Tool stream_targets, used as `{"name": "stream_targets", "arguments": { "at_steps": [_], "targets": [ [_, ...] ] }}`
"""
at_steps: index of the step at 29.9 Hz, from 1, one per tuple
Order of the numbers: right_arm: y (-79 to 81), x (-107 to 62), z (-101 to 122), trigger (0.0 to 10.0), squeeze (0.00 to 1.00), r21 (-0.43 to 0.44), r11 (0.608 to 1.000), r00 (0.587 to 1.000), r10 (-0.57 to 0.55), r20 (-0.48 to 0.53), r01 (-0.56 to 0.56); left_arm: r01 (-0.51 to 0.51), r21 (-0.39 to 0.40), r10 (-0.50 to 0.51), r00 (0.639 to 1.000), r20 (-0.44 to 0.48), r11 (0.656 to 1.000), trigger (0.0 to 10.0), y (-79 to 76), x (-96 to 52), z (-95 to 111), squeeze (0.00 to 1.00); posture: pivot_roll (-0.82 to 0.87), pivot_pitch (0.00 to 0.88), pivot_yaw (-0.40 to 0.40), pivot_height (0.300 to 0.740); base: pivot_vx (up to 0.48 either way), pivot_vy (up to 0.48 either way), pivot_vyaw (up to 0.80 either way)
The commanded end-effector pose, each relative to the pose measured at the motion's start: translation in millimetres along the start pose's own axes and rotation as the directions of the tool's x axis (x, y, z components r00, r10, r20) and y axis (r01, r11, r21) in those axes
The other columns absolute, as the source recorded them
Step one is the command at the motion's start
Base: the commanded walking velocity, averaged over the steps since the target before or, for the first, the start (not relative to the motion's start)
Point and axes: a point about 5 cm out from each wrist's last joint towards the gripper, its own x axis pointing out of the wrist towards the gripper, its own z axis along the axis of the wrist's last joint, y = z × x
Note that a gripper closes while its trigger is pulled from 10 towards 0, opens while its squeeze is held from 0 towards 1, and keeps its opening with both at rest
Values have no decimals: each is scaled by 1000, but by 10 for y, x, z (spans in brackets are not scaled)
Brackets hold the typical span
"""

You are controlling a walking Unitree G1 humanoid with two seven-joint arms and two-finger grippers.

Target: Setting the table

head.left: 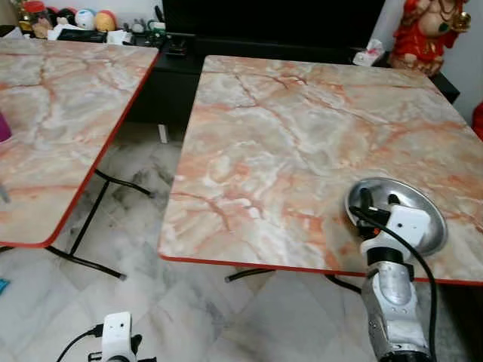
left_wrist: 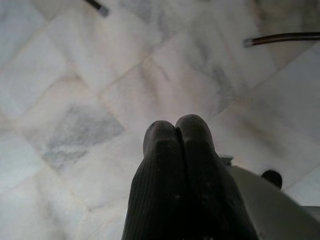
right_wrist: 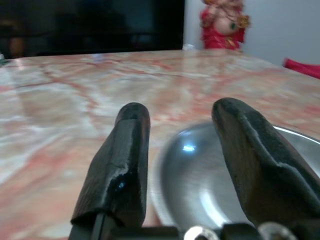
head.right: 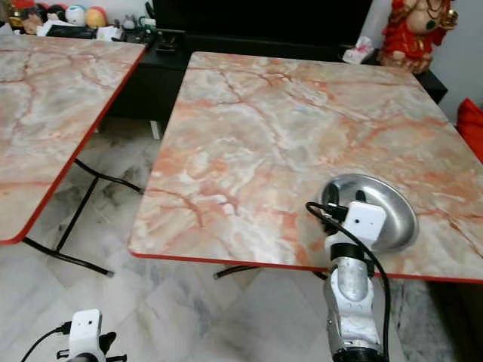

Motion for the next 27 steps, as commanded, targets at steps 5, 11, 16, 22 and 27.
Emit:
{"name": "stream_targets", "arguments": {
  "at_steps": [5,11,16,22,27],
  "targets": [
    [67,43,37,10000,0,11,1000,1000,28,7,-28,-16,-18,15,1000,-18,1000,10000,26,-23,-68,0,103,104,-72,740,0,372,0],
    [87,47,44,10000,0,16,999,999,35,7,-35,-13,-20,13,1000,-15,1000,10000,13,-21,-66,0,100,107,-71,740,0,371,0],
    [112,56,53,10000,0,17,999,999,45,9,-45,-10,-17,10,1000,-9,1000,10000,4,-13,-42,0,99,110,-69,740,0,370,0],
    [119,51,47,10000,0,18,999,999,51,8,-51,-10,-18,10,1000,-10,1000,10000,-5,-17,-55,0,100,93,-73,740,0,372,0],
    [135,27,17,10000,0,19,998,998,56,0,-56,-9,-15,9,1000,-18,1000,10000,-11,-24,-80,0,106,44,-68,740,0,373,0]
  ]
}}
